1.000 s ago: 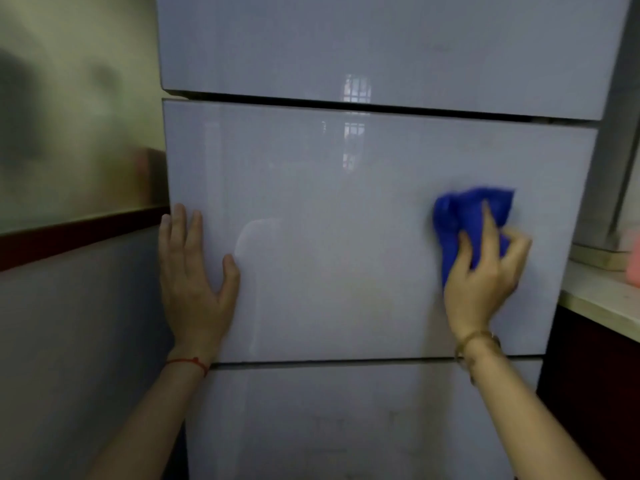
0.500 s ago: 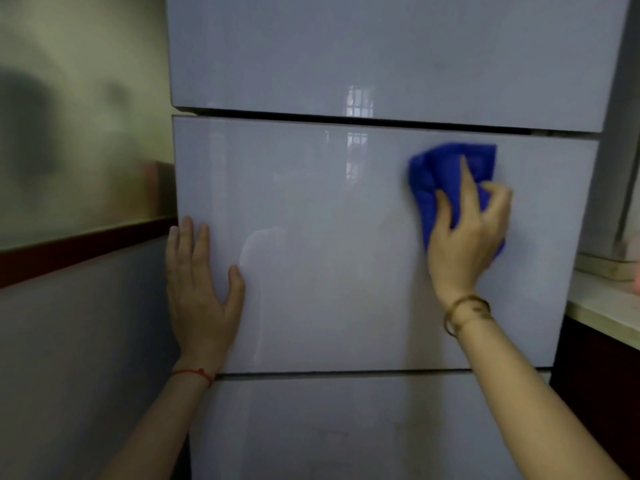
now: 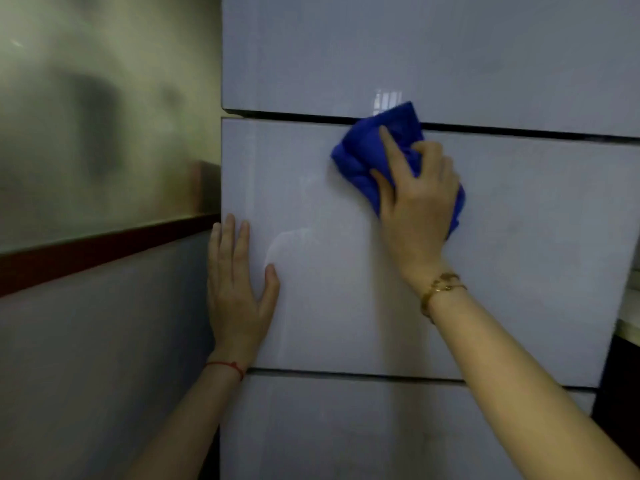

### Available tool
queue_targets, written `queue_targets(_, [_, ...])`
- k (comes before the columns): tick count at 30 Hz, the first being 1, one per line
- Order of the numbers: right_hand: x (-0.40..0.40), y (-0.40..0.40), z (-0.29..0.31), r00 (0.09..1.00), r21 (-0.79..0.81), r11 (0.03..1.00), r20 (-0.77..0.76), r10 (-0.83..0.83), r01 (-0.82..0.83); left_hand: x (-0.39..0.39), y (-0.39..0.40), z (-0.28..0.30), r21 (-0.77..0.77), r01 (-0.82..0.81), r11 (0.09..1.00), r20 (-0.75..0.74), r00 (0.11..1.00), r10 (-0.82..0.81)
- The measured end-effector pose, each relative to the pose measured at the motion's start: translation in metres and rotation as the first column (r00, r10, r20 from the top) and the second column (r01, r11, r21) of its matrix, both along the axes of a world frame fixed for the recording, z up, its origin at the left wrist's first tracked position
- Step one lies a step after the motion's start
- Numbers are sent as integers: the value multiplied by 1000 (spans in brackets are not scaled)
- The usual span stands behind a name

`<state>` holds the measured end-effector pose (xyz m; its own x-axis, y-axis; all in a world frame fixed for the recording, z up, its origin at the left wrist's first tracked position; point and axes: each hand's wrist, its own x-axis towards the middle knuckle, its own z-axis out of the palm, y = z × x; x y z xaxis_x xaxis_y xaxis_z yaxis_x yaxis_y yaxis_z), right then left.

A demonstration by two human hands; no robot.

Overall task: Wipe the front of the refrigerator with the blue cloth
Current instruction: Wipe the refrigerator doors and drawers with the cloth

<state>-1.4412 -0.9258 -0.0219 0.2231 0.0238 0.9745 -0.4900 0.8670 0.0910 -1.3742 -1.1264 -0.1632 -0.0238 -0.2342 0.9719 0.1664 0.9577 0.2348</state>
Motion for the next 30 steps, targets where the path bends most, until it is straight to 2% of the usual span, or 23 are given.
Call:
queue_targets(2, [7, -22, -23, 999, 135, 991, -46, 10, -4, 0, -1, 0, 7, 3, 1000, 6, 1000, -3])
queue_targets(5, [9, -14, -116, 996, 415, 909, -85, -2, 37, 0, -2, 0, -3, -10, 1000, 7, 1000, 10])
queue_targets(7, [5, 13, -153, 996, 471, 880, -83, -29, 65, 0, -2, 0, -8, -14, 1000, 12, 1000, 14])
queue_targets(9, [-3, 36, -135, 995, 449, 890, -87, -49, 83, 0, -2, 0, 0, -9, 1000, 13, 1000, 9])
queue_targets(13, [-9, 23, -20, 999, 109, 994, -46, -26, 31, 0, -1, 0, 10, -4, 1000, 17, 1000, 4])
queue_targets(15, [-4, 2, 0, 999, 24, 999, -49, -23, 24, 0, -1, 1, 11, 1, 1000, 19, 1000, -1])
queue_targets(16, [-1, -5, -12, 998, 62, 998, -57, -8, 12, 0, -1, 1, 10, 1, 1000, 21, 1000, -2])
queue_targets(18, [2, -12, -73, 997, 251, 968, -75, 16, 3, 0, -2, 1, -1, -3, 1000, 19, 1000, 3])
queue_targets(20, [5, -2, -154, 997, 467, 883, -82, -6, 43, -1, -3, 0, -10, -12, 1000, 20, 1000, 12])
queue_targets(22, [3, 21, -208, 997, 556, 828, -67, -44, 74, -1, -3, 0, -8, -14, 1000, 18, 1000, 14])
queue_targets(24, [-7, 47, -201, 997, 467, 881, -33, -71, 78, 0, -2, 0, 2, -4, 1000, 15, 1000, 4])
queue_targets(27, [-20, 62, -114, 1000, 114, 993, 19, -21, 19, 0, 0, 1, 6, -12, 1000, 11, 1000, 12])
queue_targets(29, [-21, 59, -50, 997, -82, 996, 59, 47, -42, 0, 1, 0, 6, -14, 1000, 6, 1000, 14])
queue_targets(30, [-19, 52, -33, 996, -124, 991, 67, 54, -45, 0, 1, 0, 7, -12, 1000, 3, 1000, 12])
